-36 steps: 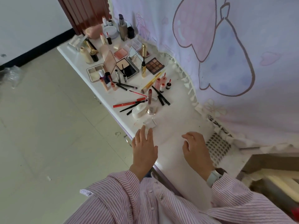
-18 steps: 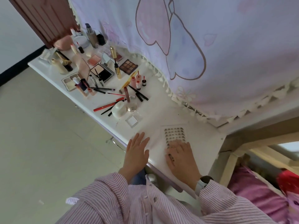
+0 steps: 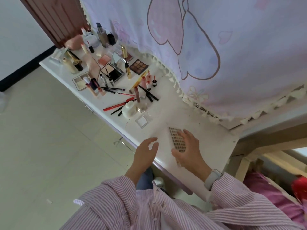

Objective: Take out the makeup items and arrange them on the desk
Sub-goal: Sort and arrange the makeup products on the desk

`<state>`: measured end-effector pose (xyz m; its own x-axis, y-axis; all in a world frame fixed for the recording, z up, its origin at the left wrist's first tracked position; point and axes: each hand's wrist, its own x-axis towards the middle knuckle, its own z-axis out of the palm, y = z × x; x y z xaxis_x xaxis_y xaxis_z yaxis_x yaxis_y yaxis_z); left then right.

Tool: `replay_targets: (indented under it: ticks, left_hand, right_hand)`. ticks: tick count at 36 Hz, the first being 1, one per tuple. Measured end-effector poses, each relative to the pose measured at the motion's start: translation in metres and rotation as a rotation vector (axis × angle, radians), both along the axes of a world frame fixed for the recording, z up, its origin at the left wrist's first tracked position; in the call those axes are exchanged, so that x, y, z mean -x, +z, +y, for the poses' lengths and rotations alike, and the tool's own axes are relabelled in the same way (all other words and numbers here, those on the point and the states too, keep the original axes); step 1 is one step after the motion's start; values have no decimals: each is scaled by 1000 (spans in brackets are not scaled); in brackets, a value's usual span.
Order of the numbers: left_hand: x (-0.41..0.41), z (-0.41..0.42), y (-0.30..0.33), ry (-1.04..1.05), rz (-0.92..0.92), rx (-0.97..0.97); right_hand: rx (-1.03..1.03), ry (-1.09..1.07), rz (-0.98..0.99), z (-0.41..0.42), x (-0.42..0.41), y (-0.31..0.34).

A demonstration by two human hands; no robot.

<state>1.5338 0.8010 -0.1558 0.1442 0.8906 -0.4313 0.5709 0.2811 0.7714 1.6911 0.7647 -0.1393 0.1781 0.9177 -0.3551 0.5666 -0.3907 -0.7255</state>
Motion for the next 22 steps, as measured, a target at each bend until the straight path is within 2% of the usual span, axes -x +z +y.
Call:
replay_targets:
  ticks: [2, 4, 6, 8, 14, 17, 22]
  left_hand:
    - [-3, 3, 16, 155, -270, 140]
    - [-5, 6, 29, 314, -602, 360]
    - [-3, 8, 33, 353, -799, 490]
    - [-2, 11, 35, 313, -893, 483]
    - [2, 20, 48, 270, -925, 384]
    - [2, 22, 58, 288, -832, 254]
    - [0, 21, 60, 415, -700, 30]
  right_hand:
    - [22, -31, 304, 2, 1, 10]
    - [45, -1, 475, 6, 3, 19]
    - [7, 55, 537, 8, 6, 26]
    - [-38, 99, 538, 11, 11, 33]
    - [-94, 205, 480, 18, 21, 45]
    - [-108, 231, 447, 23, 19, 54]
    - [-68, 367, 285, 37, 12, 70]
